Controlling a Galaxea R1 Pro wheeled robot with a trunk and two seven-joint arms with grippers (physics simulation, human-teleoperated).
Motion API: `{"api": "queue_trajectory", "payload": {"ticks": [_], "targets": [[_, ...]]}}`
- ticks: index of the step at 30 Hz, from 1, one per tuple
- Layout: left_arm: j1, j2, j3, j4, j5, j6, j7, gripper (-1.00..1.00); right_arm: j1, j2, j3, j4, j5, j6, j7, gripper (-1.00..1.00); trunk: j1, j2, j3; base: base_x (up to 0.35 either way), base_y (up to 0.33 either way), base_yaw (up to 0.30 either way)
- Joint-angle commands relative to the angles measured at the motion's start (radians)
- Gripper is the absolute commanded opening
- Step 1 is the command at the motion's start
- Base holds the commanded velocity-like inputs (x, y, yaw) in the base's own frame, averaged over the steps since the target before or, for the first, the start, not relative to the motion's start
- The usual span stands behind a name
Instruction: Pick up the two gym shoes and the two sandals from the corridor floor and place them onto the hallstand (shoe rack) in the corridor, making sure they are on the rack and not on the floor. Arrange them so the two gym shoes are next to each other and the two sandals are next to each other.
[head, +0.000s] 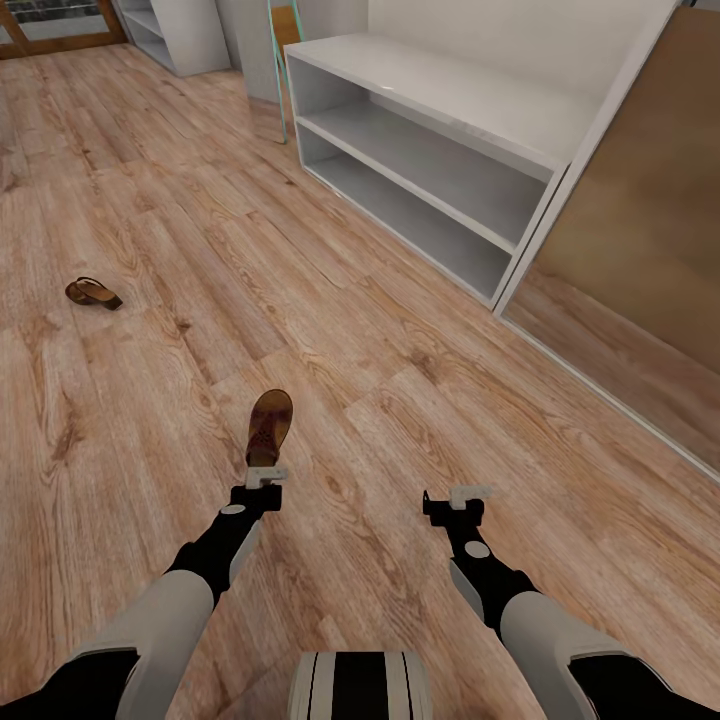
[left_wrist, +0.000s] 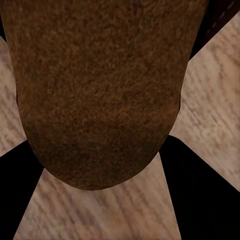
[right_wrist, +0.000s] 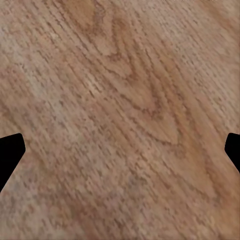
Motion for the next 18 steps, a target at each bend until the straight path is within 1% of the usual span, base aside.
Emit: {"api": "queue_trajectory", "payload": {"ticks": [1,6,14,16,18], "targets": [[0.000,0.000,0.000,0.000,0.000,0.000,-0.001,-1.00,0.000,0.000,0.000,0.000,0.000,0.000,0.000,1.00,0.000,0.000,0.000,0.000,0.000,0.000],[0.000,0.000,0.000,0.000,0.000,0.000,-0.001,-1.00,0.000,0.000,0.000,0.001,0.000,-0.001,0.000,1.00,0.000,0.000,0.003,0.000,0.000,0.000],[0.000,0.000,0.002,0.001,-0.001,0.000,-0.001,-1.00,0.001,0.000,0.001,0.001,0.000,-0.002,0.000,1.00,0.000,0.000,0.015,0.000,0.000,0.000],[0.000,0.000,0.001,0.031,-0.001,-0.002,-0.001,-1.00,0.001,0.001,0.002,0.001,0.000,-0.002,0.000,1.00,0.000,0.000,0.018,0.000,0.000,0.000],[0.000,0.000,0.001,0.038,-0.001,-0.002,-0.001,-1.00,0.001,0.001,0.002,0.001,0.000,-0.002,0.000,1.00,0.000,0.000,0.021,0.000,0.000,0.000]]}}
